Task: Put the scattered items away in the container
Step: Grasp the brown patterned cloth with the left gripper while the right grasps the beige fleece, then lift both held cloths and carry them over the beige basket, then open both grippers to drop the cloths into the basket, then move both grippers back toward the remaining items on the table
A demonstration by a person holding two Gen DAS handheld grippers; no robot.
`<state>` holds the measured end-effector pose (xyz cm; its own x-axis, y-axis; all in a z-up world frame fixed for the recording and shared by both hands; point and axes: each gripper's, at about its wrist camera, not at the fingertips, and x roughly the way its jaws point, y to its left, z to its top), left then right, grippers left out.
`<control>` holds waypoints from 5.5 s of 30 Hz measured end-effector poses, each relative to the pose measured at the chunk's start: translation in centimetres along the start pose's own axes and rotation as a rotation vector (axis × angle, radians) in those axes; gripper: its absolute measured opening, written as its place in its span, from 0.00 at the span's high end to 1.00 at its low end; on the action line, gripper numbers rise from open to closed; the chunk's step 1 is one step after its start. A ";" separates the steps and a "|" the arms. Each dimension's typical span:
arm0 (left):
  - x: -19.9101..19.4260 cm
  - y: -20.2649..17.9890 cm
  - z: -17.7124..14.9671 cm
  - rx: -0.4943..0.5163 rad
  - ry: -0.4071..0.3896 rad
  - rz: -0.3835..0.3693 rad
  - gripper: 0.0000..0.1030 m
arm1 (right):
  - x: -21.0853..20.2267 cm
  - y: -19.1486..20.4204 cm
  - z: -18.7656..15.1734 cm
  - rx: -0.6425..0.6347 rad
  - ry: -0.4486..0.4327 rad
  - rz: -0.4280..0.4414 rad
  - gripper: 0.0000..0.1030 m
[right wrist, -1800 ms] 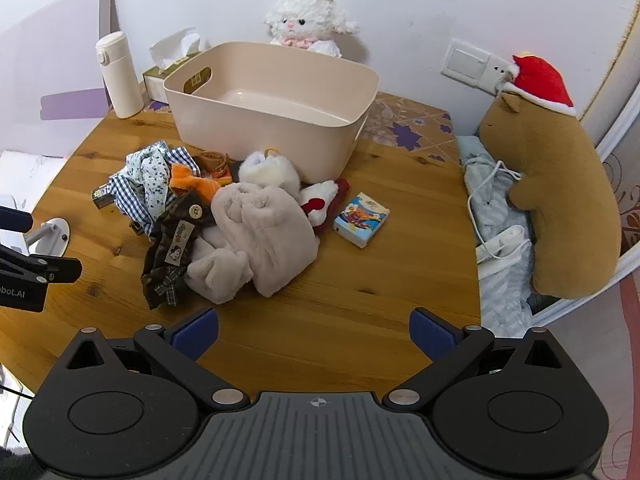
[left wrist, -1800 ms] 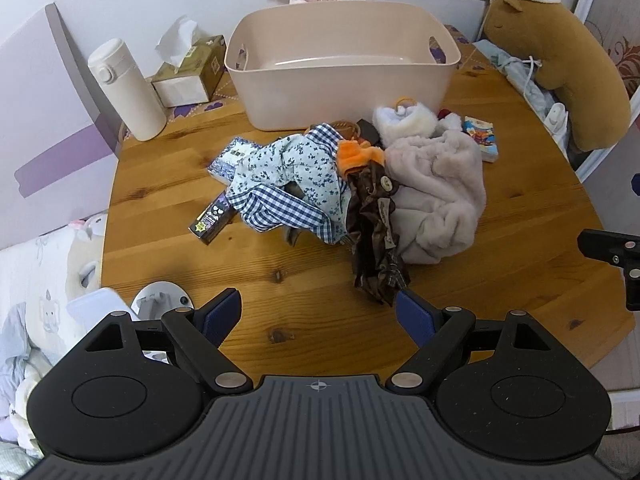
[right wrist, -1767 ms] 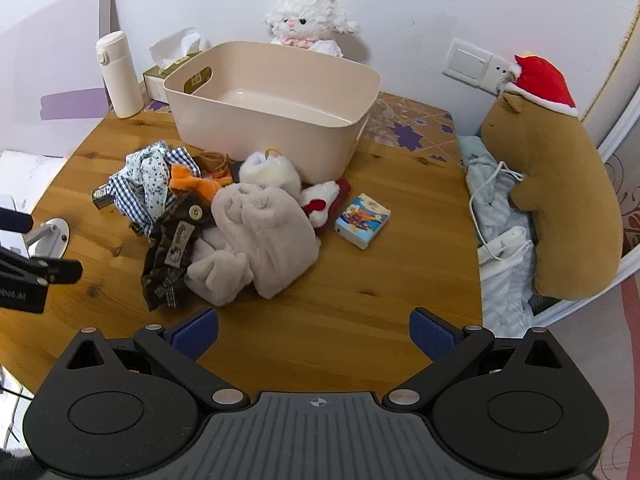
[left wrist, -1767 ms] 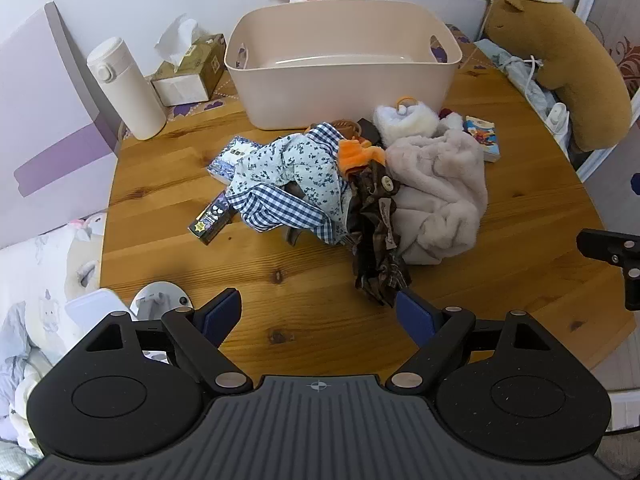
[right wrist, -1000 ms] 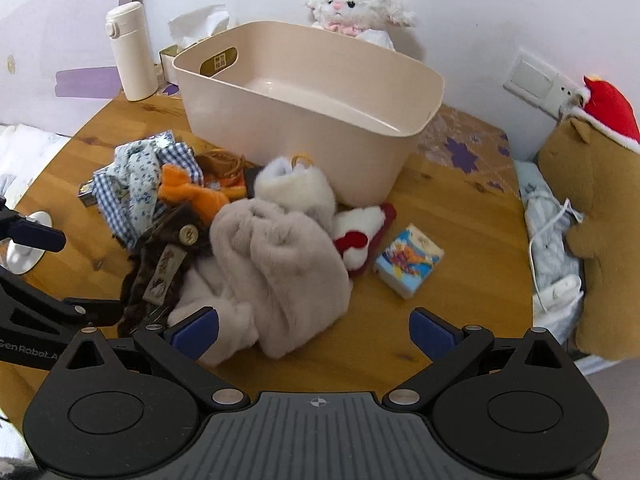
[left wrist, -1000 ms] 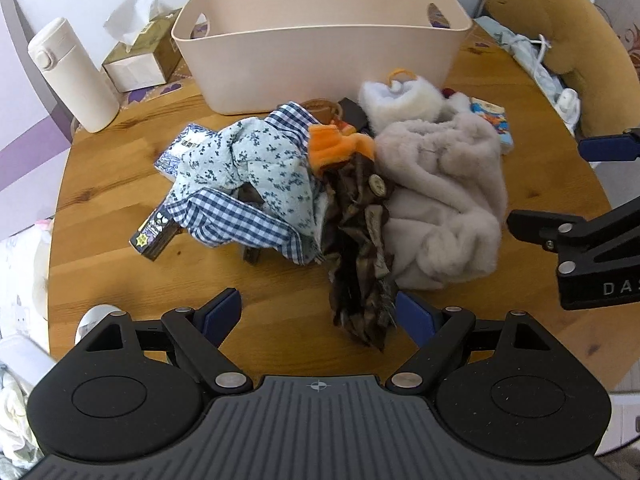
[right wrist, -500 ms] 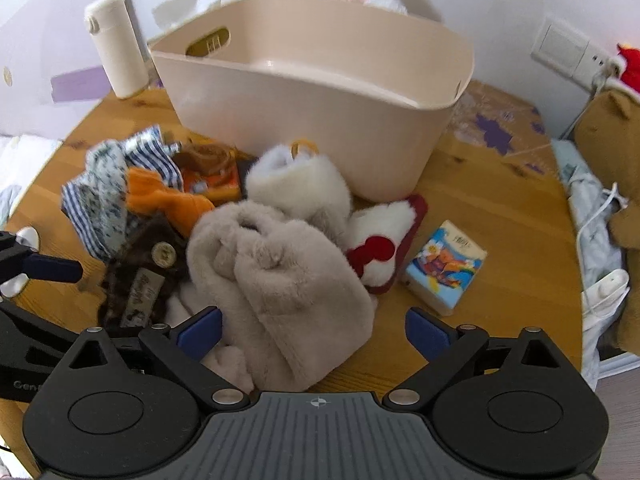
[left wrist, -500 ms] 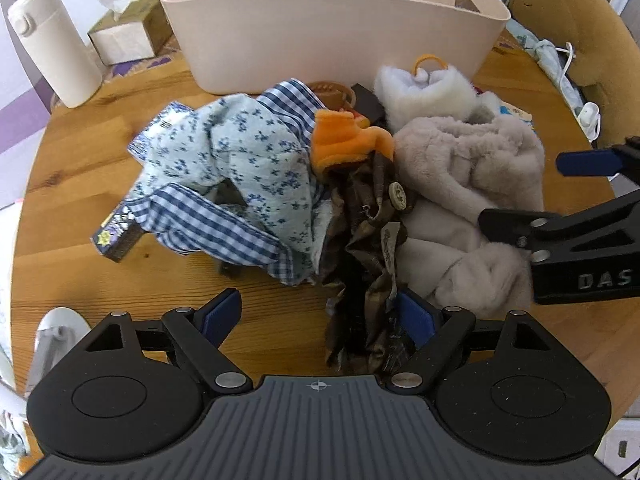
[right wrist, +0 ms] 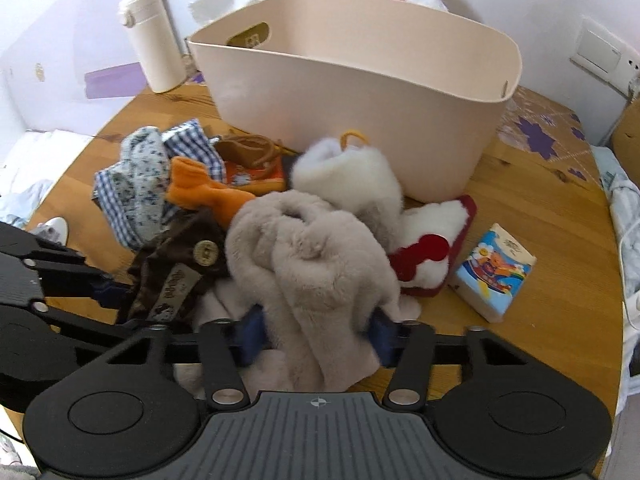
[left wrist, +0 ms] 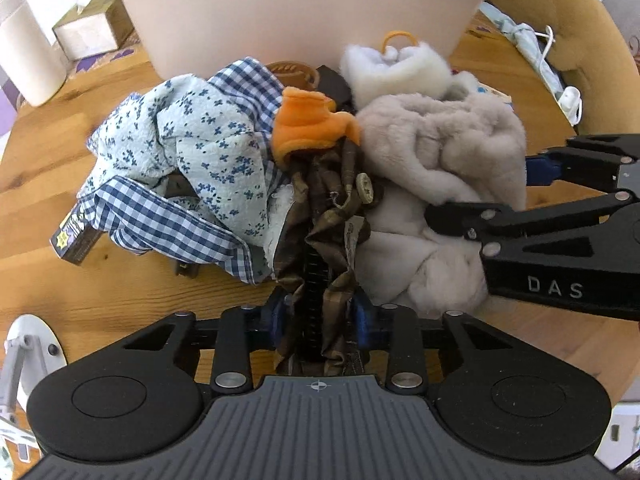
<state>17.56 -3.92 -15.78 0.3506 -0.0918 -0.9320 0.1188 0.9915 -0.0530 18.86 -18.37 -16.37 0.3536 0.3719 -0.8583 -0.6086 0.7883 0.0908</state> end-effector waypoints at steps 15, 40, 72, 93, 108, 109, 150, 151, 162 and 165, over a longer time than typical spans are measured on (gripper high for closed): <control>-2.1 0.3 -2.3 0.035 -0.043 -0.020 0.73 | -4.2 -0.1 -3.0 0.027 -0.052 -0.005 0.86; -8.4 2.5 -2.4 0.001 -0.187 0.020 0.73 | -11.6 -1.1 -1.8 0.053 -0.238 -0.073 0.87; -10.0 6.3 14.1 0.075 -0.399 0.106 0.73 | -9.3 -5.8 11.1 -0.025 -0.372 -0.185 0.87; 0.4 4.4 21.2 0.143 -0.185 0.193 0.73 | 1.8 -5.6 16.8 -0.097 -0.135 -0.129 0.86; 1.1 6.2 20.9 0.061 -0.141 0.194 0.32 | 2.6 -8.0 15.7 0.089 -0.089 -0.051 0.22; 0.8 6.2 20.9 0.058 -0.144 0.191 0.31 | 2.2 -8.1 15.7 0.089 -0.093 -0.049 0.16; -10.3 9.3 7.0 -0.005 -0.243 0.166 0.24 | -9.9 -0.5 1.6 0.116 -0.174 -0.038 0.00; -10.1 9.5 6.5 -0.003 -0.234 0.163 0.24 | -9.6 -0.2 1.1 0.110 -0.156 -0.045 0.00; -8.5 9.4 2.8 0.014 -0.176 0.127 0.22 | -7.6 1.6 -3.0 0.104 -0.053 -0.064 0.00; -7.8 9.2 1.9 0.018 -0.162 0.109 0.22 | -6.8 2.1 -3.9 0.077 -0.022 -0.074 0.00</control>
<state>17.65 5.71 -8.34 0.5069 0.0008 -0.8620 0.0884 0.9947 0.0530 12.41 -21.09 -12.32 0.4120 0.3212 -0.8527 -0.5241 0.8490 0.0666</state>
